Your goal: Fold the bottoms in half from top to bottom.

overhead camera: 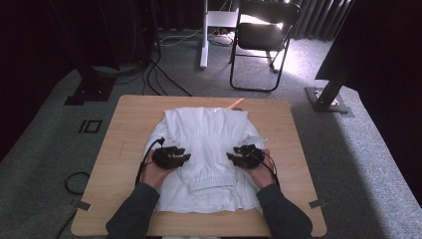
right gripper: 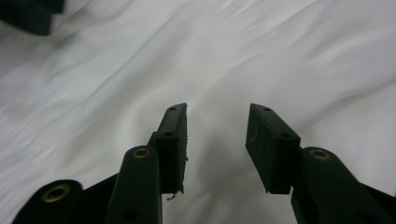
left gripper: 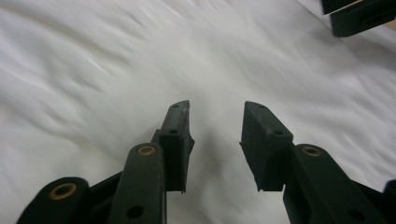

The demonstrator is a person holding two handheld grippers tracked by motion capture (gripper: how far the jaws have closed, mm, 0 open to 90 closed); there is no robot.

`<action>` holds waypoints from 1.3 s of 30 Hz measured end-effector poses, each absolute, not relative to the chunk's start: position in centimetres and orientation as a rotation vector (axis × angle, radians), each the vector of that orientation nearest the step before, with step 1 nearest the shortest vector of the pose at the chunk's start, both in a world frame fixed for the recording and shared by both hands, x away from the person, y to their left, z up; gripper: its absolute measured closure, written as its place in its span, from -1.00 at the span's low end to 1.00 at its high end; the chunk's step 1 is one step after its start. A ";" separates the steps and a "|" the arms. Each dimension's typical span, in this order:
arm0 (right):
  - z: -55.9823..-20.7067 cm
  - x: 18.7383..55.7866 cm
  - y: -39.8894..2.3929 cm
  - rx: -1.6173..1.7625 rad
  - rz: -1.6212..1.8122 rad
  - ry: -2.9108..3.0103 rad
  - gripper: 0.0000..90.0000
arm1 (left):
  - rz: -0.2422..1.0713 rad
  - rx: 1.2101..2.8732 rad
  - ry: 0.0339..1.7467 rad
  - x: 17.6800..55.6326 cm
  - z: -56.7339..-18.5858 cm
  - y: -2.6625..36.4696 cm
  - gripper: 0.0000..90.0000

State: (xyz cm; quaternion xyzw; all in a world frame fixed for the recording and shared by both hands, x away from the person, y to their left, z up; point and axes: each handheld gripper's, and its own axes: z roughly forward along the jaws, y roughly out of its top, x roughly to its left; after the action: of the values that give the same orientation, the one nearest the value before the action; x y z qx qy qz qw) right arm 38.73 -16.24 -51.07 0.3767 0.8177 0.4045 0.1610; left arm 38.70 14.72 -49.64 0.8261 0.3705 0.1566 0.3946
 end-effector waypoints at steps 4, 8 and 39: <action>-50.5 42.5 -16.6 1.158 1.151 2.254 0.23 | 0.456 2.078 1.019 42.1 -50.0 14.4 0.36; -51.8 45.6 -15.4 1.180 1.049 2.271 0.19 | 0.462 2.114 1.074 44.5 -52.2 14.0 0.33; -55.1 35.9 -15.9 1.186 0.987 2.374 0.16 | 0.338 2.126 1.007 33.9 -54.8 15.6 0.28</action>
State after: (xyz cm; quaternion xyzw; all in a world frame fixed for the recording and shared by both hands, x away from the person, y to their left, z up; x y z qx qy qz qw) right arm 35.90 -15.94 -55.14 0.4140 0.8284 0.3444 0.1543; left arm 33.89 15.59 -54.82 0.8299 0.3931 0.1320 0.3734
